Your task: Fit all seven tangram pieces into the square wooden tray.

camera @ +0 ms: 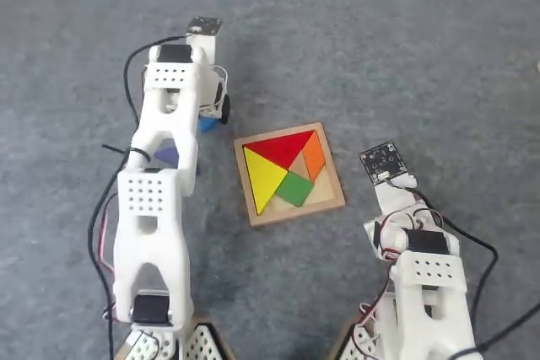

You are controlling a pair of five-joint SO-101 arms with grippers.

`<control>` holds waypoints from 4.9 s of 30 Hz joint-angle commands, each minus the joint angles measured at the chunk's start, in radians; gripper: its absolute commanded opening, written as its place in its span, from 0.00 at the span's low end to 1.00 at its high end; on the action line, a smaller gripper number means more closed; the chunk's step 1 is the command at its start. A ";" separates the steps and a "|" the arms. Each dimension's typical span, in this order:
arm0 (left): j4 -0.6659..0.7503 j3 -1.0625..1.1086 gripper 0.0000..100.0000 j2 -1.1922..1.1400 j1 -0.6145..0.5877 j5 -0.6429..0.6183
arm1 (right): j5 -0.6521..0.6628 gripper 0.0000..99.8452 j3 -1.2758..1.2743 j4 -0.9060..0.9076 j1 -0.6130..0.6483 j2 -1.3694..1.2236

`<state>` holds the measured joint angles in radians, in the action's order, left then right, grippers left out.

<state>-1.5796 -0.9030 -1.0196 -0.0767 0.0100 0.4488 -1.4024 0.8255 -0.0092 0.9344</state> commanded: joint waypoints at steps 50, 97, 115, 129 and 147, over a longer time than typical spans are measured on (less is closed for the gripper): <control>-0.032 0.180 0.22 0.101 -0.173 0.328 | 0.011 0.25 0.006 -0.013 -0.007 0.022; -0.176 -0.257 0.23 -0.091 -0.124 1.416 | 0.014 0.25 0.002 -0.021 -0.007 0.019; -0.172 -0.277 0.17 -0.178 -0.158 1.413 | 0.014 0.25 0.003 -0.018 -0.007 0.022; -0.169 -0.387 0.22 -0.186 -0.129 1.410 | 0.014 0.25 0.005 -0.021 -0.007 0.022; -0.095 -0.269 0.21 -0.186 -0.120 1.398 | 0.014 0.25 0.005 -0.019 -0.007 0.022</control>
<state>-1.6932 -1.2022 -1.2083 -0.1826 1.4001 0.4519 -1.4039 0.8255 -0.0092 0.9344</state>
